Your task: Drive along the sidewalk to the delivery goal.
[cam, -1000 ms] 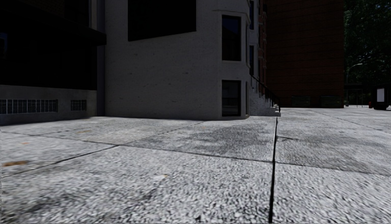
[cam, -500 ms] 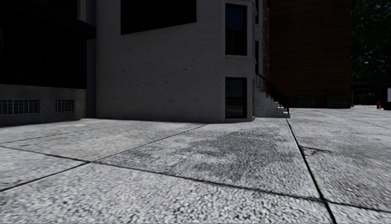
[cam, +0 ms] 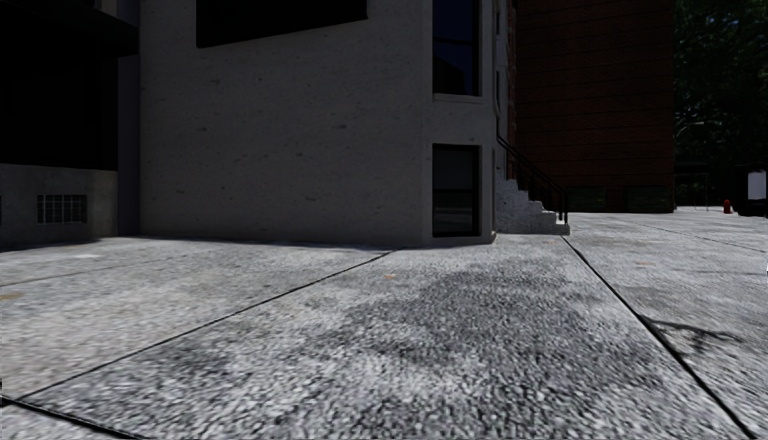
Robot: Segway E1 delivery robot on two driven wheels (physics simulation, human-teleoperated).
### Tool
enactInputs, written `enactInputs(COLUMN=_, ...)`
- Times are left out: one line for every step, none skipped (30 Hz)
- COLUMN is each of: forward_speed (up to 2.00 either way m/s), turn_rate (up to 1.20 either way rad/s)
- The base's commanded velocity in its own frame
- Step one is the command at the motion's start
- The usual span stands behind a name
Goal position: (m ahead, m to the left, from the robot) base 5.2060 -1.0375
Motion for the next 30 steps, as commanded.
enactInputs(forward_speed=2.00, turn_rate=-0.35)
enactInputs(forward_speed=2.00, turn_rate=-0.35)
enactInputs(forward_speed=2.00, turn_rate=-0.35)
enactInputs(forward_speed=2.00, turn_rate=-0.35)
enactInputs(forward_speed=2.00, turn_rate=-0.35)
enactInputs(forward_speed=2.00, turn_rate=-0.35)
enactInputs(forward_speed=2.00, turn_rate=-0.35)
enactInputs(forward_speed=2.00, turn_rate=-0.35)
enactInputs(forward_speed=2.00, turn_rate=-0.35)
enactInputs(forward_speed=2.00, turn_rate=-0.35)
enactInputs(forward_speed=2.00, turn_rate=-0.35)
enactInputs(forward_speed=2.00, turn_rate=-0.35)
enactInputs(forward_speed=2.00, turn_rate=-0.35)
enactInputs(forward_speed=2.00, turn_rate=-0.35)
enactInputs(forward_speed=2.00, turn_rate=-0.35)
enactInputs(forward_speed=2.00, turn_rate=-0.35)
enactInputs(forward_speed=2.00, turn_rate=-0.35)
enactInputs(forward_speed=2.00, turn_rate=-0.35)
enactInputs(forward_speed=2.00, turn_rate=-0.35)
enactInputs(forward_speed=2.00, turn_rate=-0.35)
enactInputs(forward_speed=2.00, turn_rate=-0.35)
enactInputs(forward_speed=2.00, turn_rate=-0.35)
enactInputs(forward_speed=2.00, turn_rate=-0.35)
enactInputs(forward_speed=2.00, turn_rate=-0.32)
enactInputs(forward_speed=2.00, turn_rate=-0.24)
enactInputs(forward_speed=2.00, turn_rate=-0.24)
enactInputs(forward_speed=2.00, turn_rate=0.00)
enactInputs(forward_speed=2.00, turn_rate=0.00)
enactInputs(forward_speed=2.00, turn_rate=0.00)
enactInputs(forward_speed=2.00, turn_rate=0.00)
